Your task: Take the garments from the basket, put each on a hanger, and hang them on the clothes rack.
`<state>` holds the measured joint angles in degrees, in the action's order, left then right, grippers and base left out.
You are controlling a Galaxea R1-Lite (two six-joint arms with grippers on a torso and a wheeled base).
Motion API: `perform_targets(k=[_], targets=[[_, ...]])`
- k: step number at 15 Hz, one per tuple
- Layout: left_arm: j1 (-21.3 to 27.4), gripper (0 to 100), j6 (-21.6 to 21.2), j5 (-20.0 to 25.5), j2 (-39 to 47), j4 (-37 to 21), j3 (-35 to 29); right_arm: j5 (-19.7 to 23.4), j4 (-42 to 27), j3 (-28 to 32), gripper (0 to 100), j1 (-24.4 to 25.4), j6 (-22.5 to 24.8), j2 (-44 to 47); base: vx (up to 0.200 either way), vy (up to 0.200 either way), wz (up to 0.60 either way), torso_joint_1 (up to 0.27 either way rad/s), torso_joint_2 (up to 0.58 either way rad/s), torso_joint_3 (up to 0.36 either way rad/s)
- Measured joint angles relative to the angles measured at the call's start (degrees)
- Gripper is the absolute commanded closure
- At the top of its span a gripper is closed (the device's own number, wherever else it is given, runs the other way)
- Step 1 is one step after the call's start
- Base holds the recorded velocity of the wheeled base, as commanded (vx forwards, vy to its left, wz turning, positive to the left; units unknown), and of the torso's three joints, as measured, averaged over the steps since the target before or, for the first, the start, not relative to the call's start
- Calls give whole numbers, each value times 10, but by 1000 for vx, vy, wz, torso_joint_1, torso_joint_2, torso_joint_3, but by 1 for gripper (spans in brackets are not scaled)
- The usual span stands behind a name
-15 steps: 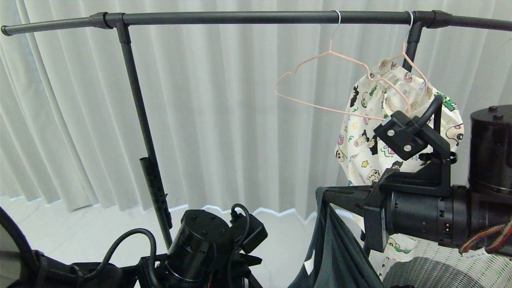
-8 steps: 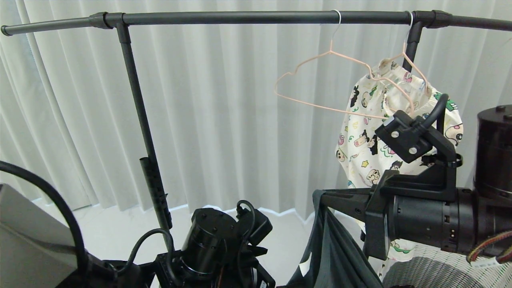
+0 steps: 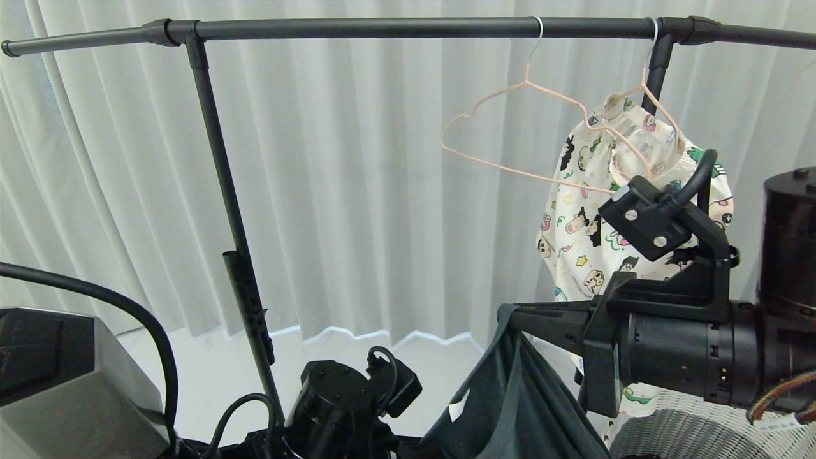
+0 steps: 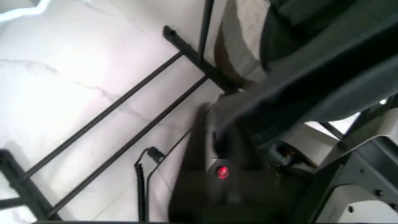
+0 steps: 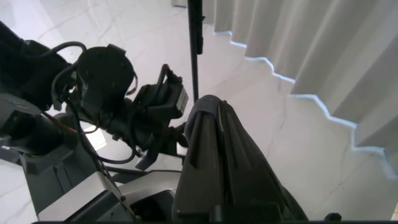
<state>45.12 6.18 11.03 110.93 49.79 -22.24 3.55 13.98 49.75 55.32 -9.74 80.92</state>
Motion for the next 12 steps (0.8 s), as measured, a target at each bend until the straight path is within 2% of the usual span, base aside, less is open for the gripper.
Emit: perform_targets(k=[3,5,6,8,10,12], targets=[[4,100,0,-82,0,3,7,-2,0,-1,100,-13,0,-2,0,0,0,0,0,0],[2,100,1,-171,-10,28,8,-4,2,-1,100,-35,1,-2,0,0,0,0,0,0],[-1,100,2,-184,-25,31,7,-5,3,-1,100,-48,2,-2,0,0,0,0,0,0],[-13,100,3,-190,-76,-11,3,-7,11,2,100,-68,4,-4,0,0,0,0,0,0],[-29,100,4,-192,-161,-144,-26,-7,19,21,100,-77,4,-5,0,0,0,0,0,0],[-52,100,11,-191,-266,-352,-114,-5,19,46,100,-78,5,-5,0,0,0,0,0,0]])
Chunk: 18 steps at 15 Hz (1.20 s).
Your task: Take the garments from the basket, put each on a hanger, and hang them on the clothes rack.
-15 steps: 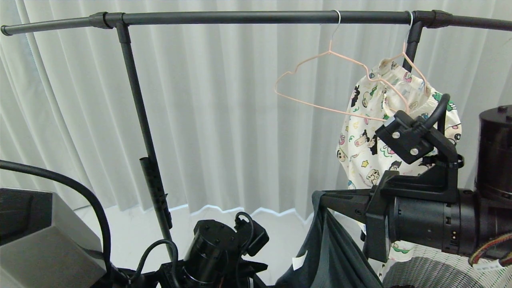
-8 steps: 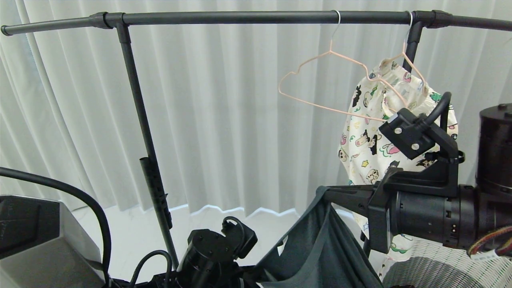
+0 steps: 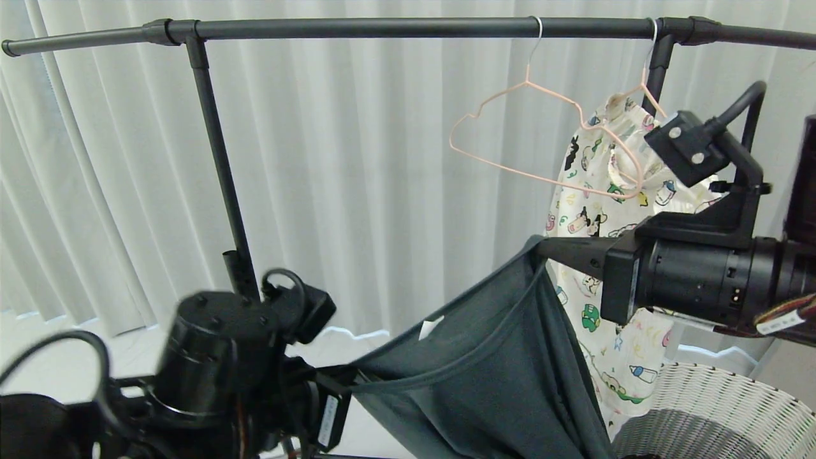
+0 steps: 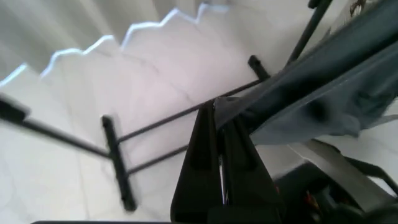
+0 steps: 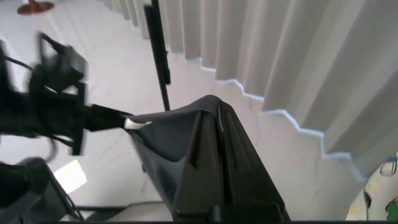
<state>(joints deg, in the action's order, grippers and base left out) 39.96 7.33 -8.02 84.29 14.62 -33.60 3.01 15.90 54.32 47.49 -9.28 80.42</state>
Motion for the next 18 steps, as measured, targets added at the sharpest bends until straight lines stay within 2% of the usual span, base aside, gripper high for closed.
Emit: perform_targets(k=[3,6,7,9,12,14,17,18], targets=[[-29,100,10,6,-110,-253,-190,0,3,47,100,15,2,12,0,0,0,0,0,0],[-46,100,7,9,-166,-381,-340,0,15,99,100,28,4,31,0,0,0,0,0,0],[-48,100,-4,8,-174,-402,-370,0,16,111,100,30,7,36,0,0,0,0,0,0],[-50,100,-52,5,-186,-420,-403,-1,12,124,100,31,22,40,0,0,0,0,0,0],[-51,100,-120,5,-193,-406,-392,-7,-36,126,100,17,45,29,0,0,0,0,0,0],[-51,100,-137,5,-193,-391,-385,-7,-73,127,100,-4,65,13,0,0,0,0,0,0],[-51,100,-139,5,-190,-389,-381,-7,-79,127,100,-15,69,-6,0,0,0,0,0,0],[-51,100,-149,0,-188,-389,-378,-7,-80,127,100,-16,69,-12,-200,0,0,-2,2,2]])
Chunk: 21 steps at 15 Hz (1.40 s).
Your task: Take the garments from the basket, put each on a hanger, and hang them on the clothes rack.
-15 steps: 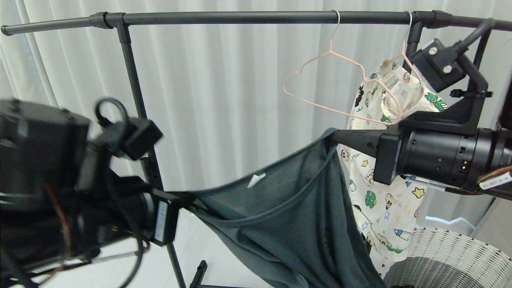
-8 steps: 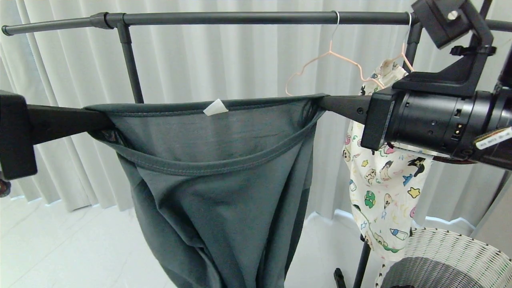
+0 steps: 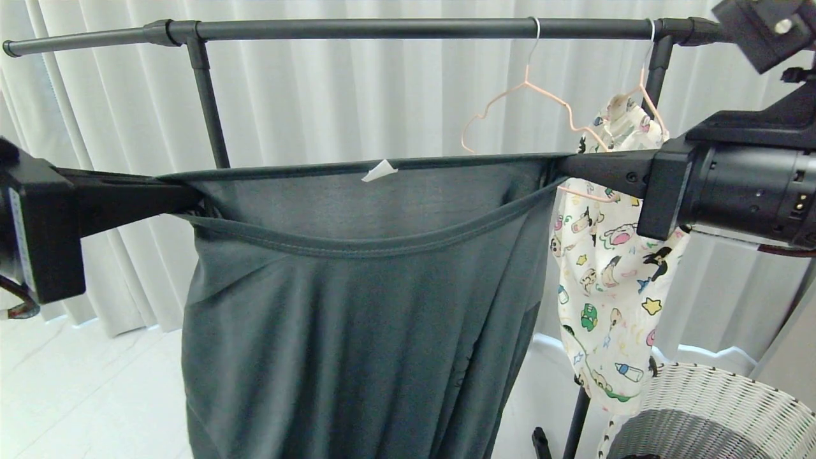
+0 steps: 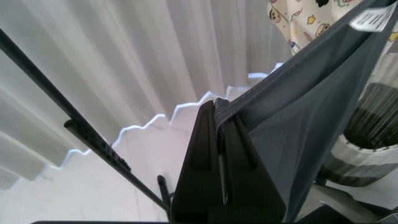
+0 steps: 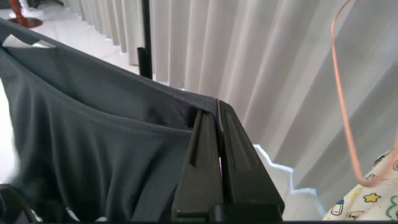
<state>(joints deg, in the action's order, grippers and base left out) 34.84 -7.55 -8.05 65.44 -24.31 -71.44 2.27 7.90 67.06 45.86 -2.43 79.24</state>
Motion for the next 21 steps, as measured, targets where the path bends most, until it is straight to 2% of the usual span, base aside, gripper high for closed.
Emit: perform_targets(k=[11,15,19,21], targets=[[3,100,-26,-5,12,2,10,-1,-36,-2,100,-1,0,-40,-200,0,0,1,2,2],[8,100,-27,-6,27,50,9,-2,-40,-2,100,-5,0,-50,-200,0,0,5,0,2],[23,100,-26,-6,47,90,10,-1,-39,2,100,-21,0,-55,0,0,0,0,0,0],[28,100,-26,-5,62,125,5,4,-38,12,100,-48,1,-55,0,0,0,0,0,0]])
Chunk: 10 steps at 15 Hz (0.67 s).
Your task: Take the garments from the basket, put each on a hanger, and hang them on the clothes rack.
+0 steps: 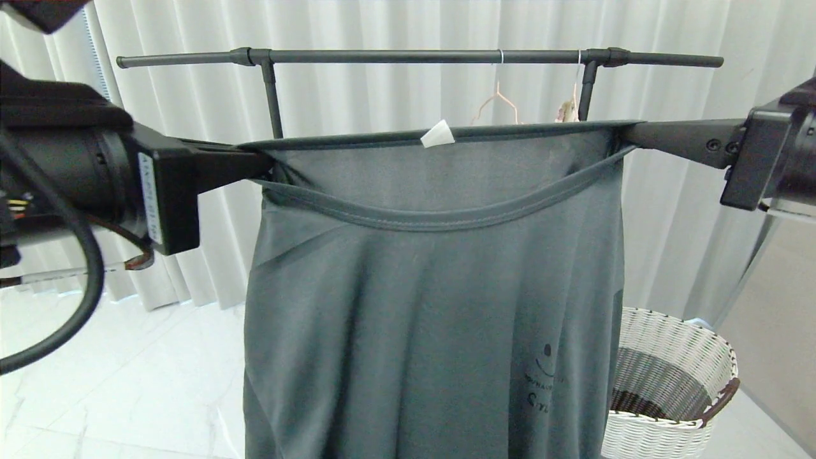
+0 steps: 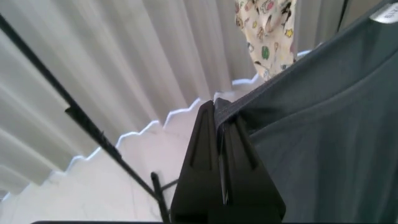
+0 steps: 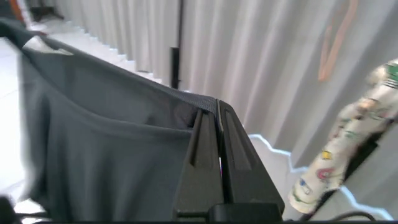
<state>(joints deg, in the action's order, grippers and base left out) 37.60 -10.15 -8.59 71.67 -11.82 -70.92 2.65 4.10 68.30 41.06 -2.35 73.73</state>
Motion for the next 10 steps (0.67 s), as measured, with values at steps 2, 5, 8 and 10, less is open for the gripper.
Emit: perform_targets(k=[2,5,8,10], targets=[[1,100,6,-3,22,20,-25,12,4,34,100,-20,0,11,0,0,0,0,0,0],[20,100,28,-8,41,-8,-51,21,30,87,100,-29,0,54,0,0,0,0,0,0],[85,100,105,-8,43,-103,-104,22,76,124,100,-10,0,106,0,0,0,0,0,0],[133,100,168,-7,43,-157,-155,18,78,131,100,5,0,124,0,0,0,0,0,0]])
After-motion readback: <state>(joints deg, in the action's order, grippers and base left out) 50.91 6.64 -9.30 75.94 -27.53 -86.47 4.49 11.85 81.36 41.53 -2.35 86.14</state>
